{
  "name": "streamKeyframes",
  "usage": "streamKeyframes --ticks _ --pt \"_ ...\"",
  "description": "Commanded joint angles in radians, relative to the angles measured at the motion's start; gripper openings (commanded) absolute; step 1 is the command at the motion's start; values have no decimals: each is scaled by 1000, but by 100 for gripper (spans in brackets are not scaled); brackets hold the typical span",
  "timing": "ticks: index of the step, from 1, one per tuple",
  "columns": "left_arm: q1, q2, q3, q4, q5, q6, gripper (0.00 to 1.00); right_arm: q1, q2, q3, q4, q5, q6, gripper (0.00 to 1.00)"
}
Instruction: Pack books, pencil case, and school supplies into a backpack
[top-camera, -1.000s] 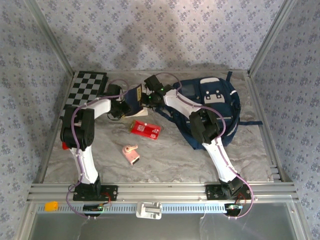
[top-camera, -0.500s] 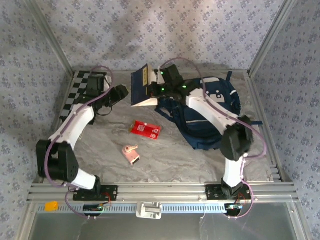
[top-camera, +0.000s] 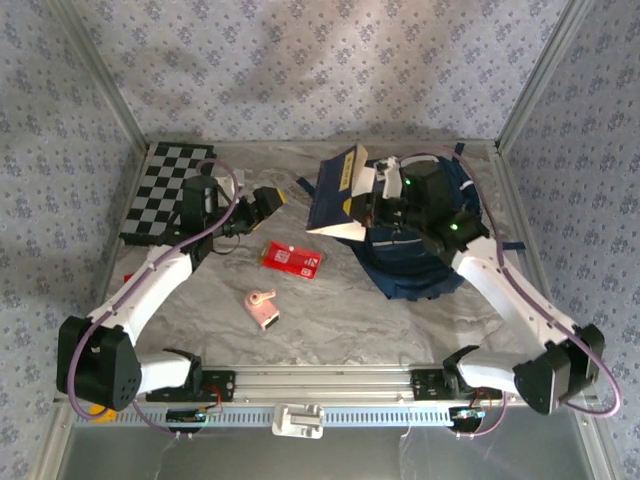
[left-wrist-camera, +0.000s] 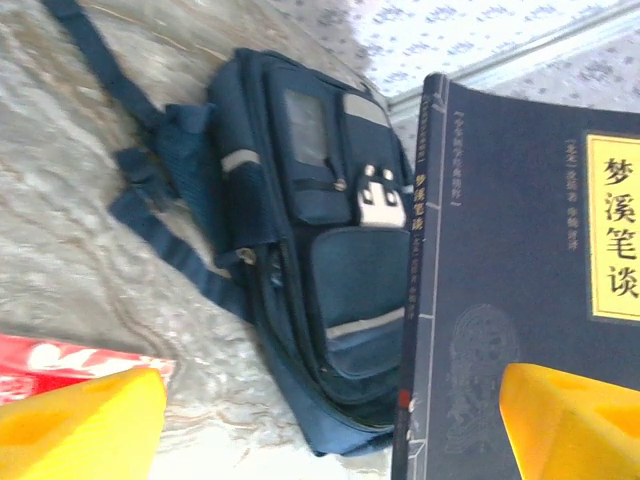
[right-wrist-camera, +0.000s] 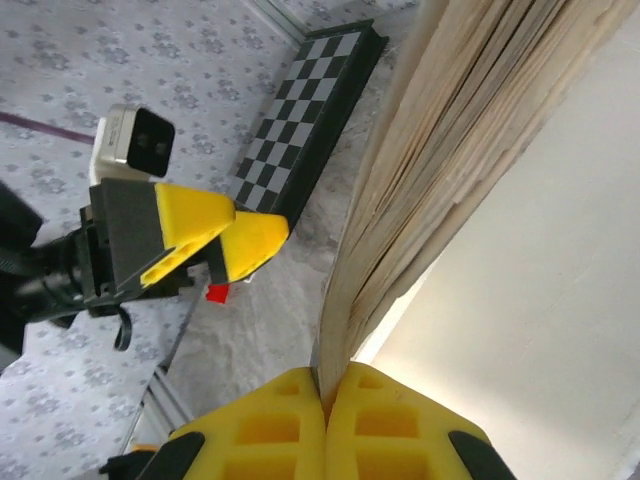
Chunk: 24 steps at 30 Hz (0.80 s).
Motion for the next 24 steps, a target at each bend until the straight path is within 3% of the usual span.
streamKeyframes --ticks 1,7,15,20,24 --pt "-32 12 8 162 54 -62 86 -53 -81 -68 90 -159 57 0" --pt "-99 85 21 310 74 -157 85 -110 -170 -137 168 -280 111 0" --pt "-216 157 40 460 79 -248 84 -119 -202 -191 280 -351 170 0" --pt "-230 166 25 618 88 -344 70 -135 -196 -221 272 -364 152 0" --pt "-240 147 31 641 82 -351 56 -162 -188 -242 245 -381 128 0"
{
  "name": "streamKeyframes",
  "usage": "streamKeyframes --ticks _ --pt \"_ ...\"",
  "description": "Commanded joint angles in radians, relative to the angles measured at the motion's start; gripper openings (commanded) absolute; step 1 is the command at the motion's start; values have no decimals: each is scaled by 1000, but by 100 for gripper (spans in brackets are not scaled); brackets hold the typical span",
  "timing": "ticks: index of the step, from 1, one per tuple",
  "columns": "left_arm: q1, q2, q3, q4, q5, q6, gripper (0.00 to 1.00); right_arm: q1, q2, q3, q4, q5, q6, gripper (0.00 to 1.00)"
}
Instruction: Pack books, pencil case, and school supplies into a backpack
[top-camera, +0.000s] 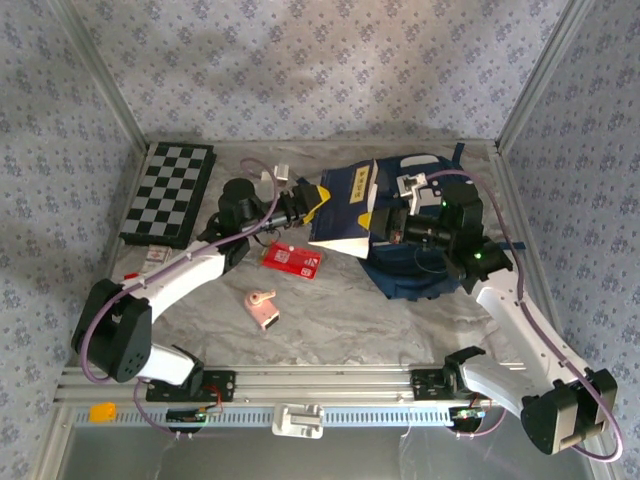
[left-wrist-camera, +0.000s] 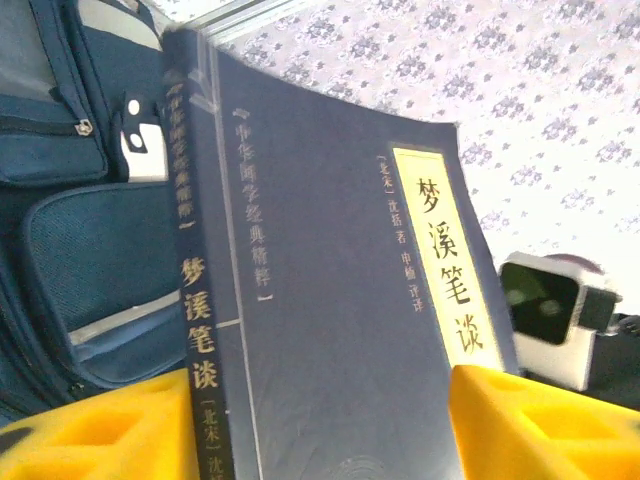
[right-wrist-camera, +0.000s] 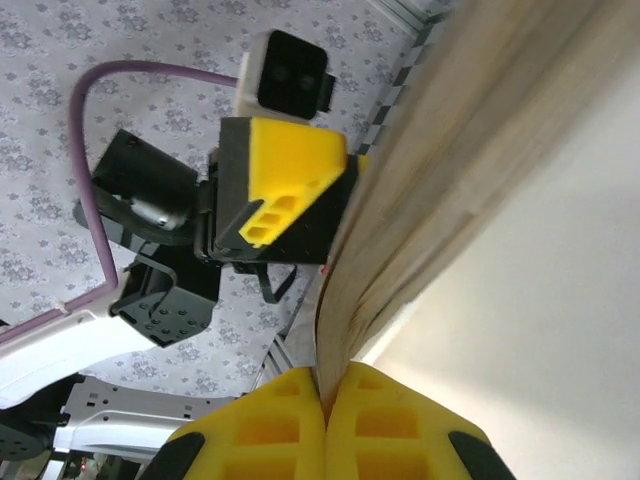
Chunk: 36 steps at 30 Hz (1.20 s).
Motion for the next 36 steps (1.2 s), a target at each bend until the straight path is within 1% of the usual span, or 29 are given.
streamKeyframes --ticks 1,6,8,11,12,13,15,17,19,20,21,22,24,26,28,29,30,32,36 --pt "-17 -27 33 103 14 -20 52 -29 -6 -9 20 -54 -28 0" --pt "-30 -35 38 86 8 -11 36 -54 5 -10 -9 -65 -53 0" --pt "-37 -34 43 79 4 -5 28 -59 20 -4 -25 -77 -66 0" --pt "-41 -33 48 63 -9 6 12 -65 23 5 -78 -60 -95 1" --pt "-40 -34 51 60 -15 6 7 -68 19 3 -98 -50 -102 8" --pt "-40 -33 55 58 -21 5 3 -76 16 3 -123 -43 -108 17" --pt "-43 -31 67 68 -21 2 0 -98 7 -3 -163 -39 -102 37" --pt "-44 -31 76 81 -20 -5 0 -123 -9 -26 -167 -31 -55 55" --pt "-48 -27 86 92 -22 -9 0 -149 -16 -54 -134 -42 21 82" --pt "-51 -25 93 90 -23 -8 0 -153 -13 -59 -123 -51 44 90" --pt "-58 -21 101 92 -23 -5 0 -153 -7 -61 -111 -56 63 96" --pt "-68 -13 109 96 -24 -3 0 -149 0 -60 -96 -59 81 99" --pt "-81 3 125 94 -29 3 0 -141 22 -64 -29 -90 128 100" --pt "-89 22 136 89 -37 9 0 -133 37 -71 75 -128 191 100" --pt "-89 40 138 81 -52 7 0 -121 35 -71 159 -146 237 99" --pt "-89 48 138 79 -56 12 0 -118 29 -70 186 -150 251 96" --pt "-89 53 140 70 -59 17 0 -117 24 -70 206 -153 264 93" --pt "-88 62 142 46 -71 28 0 -117 15 -73 244 -158 292 84" --pt "-89 68 146 -3 -82 60 0 -119 14 -67 230 -154 283 65"
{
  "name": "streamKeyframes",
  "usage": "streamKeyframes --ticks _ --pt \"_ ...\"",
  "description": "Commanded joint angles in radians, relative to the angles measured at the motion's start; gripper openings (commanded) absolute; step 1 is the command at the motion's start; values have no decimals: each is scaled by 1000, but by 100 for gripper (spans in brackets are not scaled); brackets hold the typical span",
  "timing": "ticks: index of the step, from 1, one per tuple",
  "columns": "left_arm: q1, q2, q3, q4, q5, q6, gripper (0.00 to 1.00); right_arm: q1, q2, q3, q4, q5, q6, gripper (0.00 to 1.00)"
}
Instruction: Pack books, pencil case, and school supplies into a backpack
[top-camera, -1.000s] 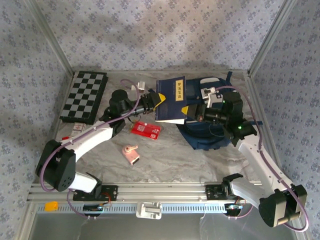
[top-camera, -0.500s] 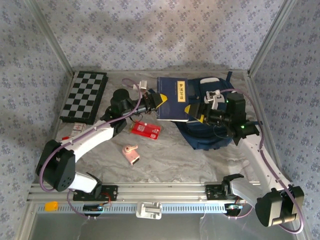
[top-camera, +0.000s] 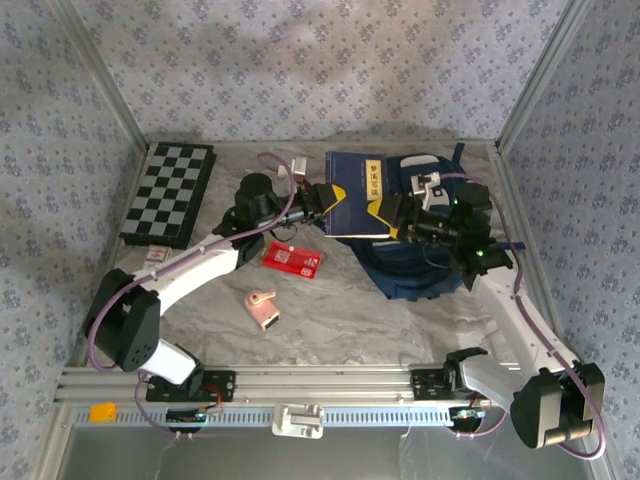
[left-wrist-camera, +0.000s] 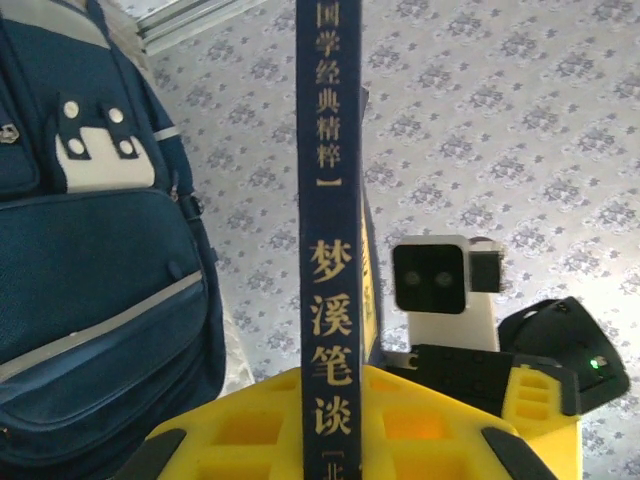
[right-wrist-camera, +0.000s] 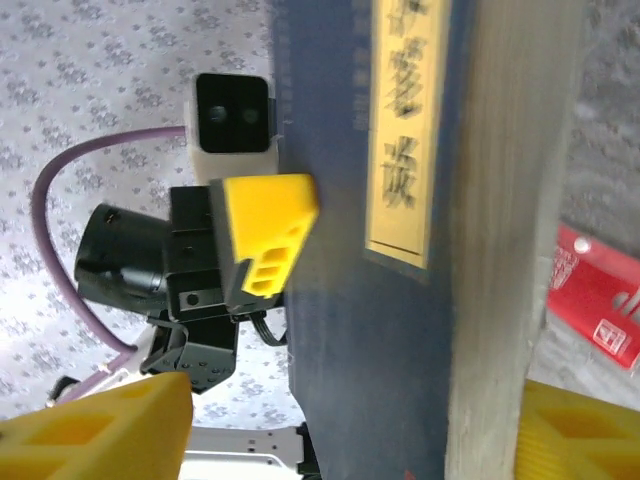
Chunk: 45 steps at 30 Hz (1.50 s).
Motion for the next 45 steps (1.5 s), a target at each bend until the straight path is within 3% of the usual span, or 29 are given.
streamKeyframes --ticks 1,7,10,12,13,18,22,26,32,36,40,45 --pt "-1 -7 42 -12 -19 58 0 2 -13 7 45 -30 10 60" --pt "-7 -13 40 -75 -36 104 0 4 25 11 -60 2 -77 19" --pt "-14 -12 56 -122 -40 137 0 0 18 34 -158 24 -149 6" --pt "-18 -12 74 -165 -43 170 9 -4 -2 57 -248 69 -214 1" --pt "-22 -13 82 -190 -44 201 23 -8 -16 67 -296 94 -247 0" --pt "-47 -27 159 -480 -127 483 46 -63 -114 57 -451 217 -322 0" --pt "-118 2 227 -719 -261 829 55 -110 -204 42 -615 354 -367 0" --pt "-179 108 294 -810 -290 1028 57 -157 -258 29 -749 471 -369 0" --pt "-266 309 430 -842 -318 1204 60 -184 -327 41 -879 679 -411 0" --pt "-297 460 550 -829 -352 1253 61 -192 -362 67 -975 806 -425 0" --pt "-311 584 673 -844 -366 1306 66 -202 -377 89 -1049 886 -440 0" --pt "-361 667 729 -802 -462 1420 74 -210 -385 103 -1086 918 -450 0"
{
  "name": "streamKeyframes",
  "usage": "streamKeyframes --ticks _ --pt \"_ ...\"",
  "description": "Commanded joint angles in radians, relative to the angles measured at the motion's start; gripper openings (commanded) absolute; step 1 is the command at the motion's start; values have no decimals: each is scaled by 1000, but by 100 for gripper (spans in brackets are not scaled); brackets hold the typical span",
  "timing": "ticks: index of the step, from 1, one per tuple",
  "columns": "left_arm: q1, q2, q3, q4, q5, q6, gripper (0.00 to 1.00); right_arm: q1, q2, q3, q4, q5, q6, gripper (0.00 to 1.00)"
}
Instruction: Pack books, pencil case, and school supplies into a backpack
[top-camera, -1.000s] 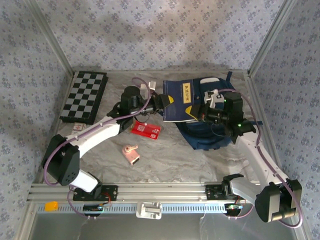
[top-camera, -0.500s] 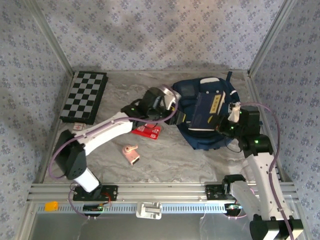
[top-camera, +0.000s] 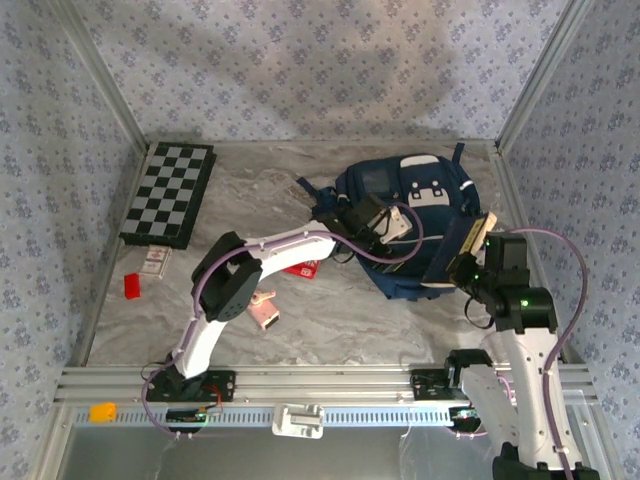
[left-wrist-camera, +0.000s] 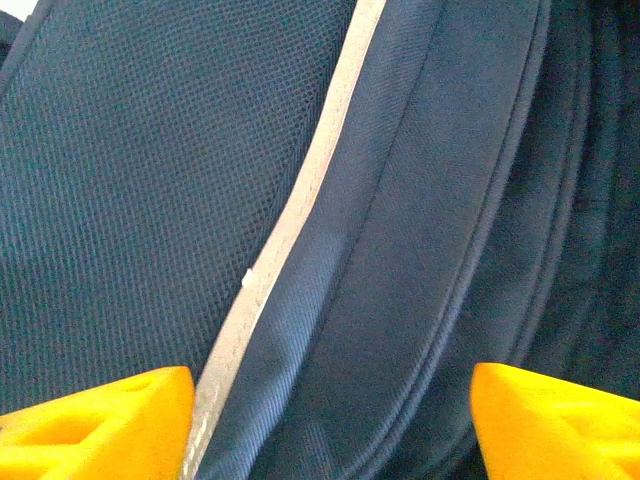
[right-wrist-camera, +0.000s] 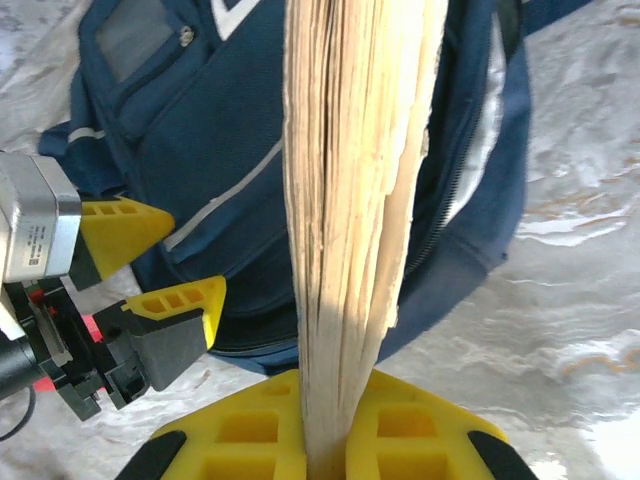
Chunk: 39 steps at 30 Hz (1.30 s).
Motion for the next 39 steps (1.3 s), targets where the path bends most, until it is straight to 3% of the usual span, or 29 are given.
streamKeyframes --ticks 1,8,11,15,22,31,39 --pt "-37 37 62 33 -72 109 75 -9 -17 43 -41 62 -27 0" --pt "-47 164 219 -44 -94 133 76 -12 -17 38 -40 52 -32 0" --pt "-59 192 242 -36 -154 153 74 -17 -17 32 -37 46 -35 0" --pt "-58 223 301 -54 -264 138 50 -19 -17 24 -18 12 -35 0" --pt "-44 136 266 -46 -307 107 0 -21 -14 42 -12 -58 -62 0" --pt "63 -88 202 -114 -327 -104 0 -21 -18 122 -97 -165 -78 0" --pt "95 -85 450 -300 -360 -119 0 -22 -37 155 -200 -228 -41 0"
